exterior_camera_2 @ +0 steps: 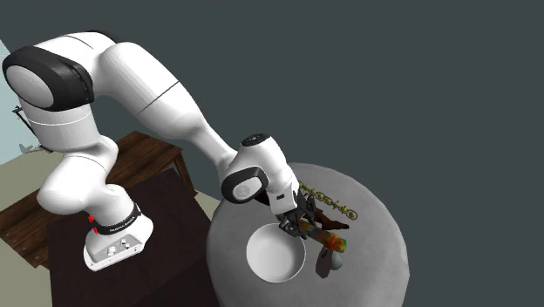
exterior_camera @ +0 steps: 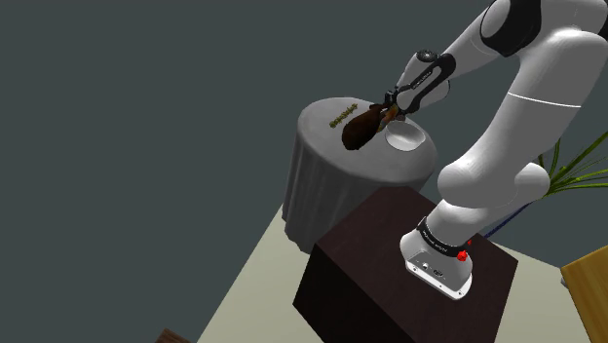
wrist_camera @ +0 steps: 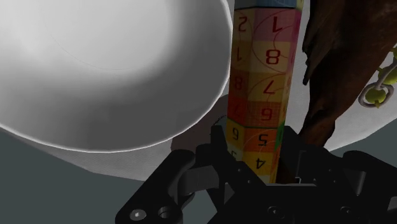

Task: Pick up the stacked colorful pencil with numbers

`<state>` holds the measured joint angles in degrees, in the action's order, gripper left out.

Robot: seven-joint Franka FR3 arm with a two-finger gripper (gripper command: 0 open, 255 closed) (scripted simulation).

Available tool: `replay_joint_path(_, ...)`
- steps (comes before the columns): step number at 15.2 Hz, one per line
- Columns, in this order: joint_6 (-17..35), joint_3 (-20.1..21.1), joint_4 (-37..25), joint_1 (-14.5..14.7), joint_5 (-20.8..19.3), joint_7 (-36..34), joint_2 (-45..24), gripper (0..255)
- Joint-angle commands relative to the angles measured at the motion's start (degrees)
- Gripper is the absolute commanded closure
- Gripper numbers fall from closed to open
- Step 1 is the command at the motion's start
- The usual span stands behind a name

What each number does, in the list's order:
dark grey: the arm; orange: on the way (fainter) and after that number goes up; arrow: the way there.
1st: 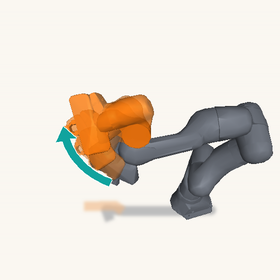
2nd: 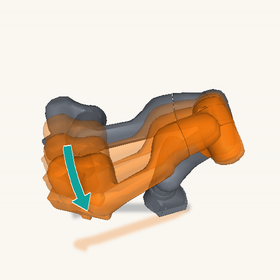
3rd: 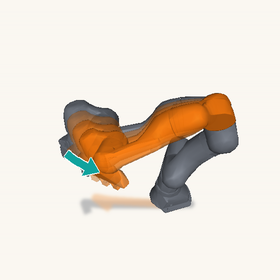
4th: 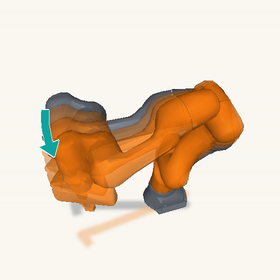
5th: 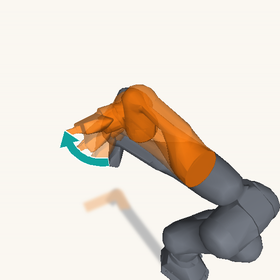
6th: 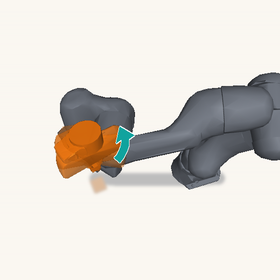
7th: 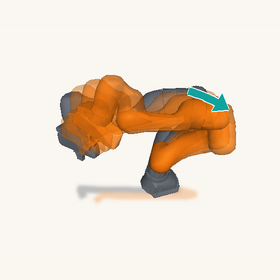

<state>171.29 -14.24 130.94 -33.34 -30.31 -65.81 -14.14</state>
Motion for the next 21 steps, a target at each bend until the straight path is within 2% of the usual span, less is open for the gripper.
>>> replay_joint_path(1,0.0,0.0,0.0,0.0,0.0,0.0,0.0,255)
replay_joint_path(4,0.0,0.0,0.1,0.0,-0.1,-0.1,0.0,255)
replay_joint_path(11,-4.8,2.3,-0.1,-1.4,3.6,4.1,4.7,255)
replay_joint_path(21,-10.5,3.7,-1.1,-1.9,7.4,8.2,9.3,255)
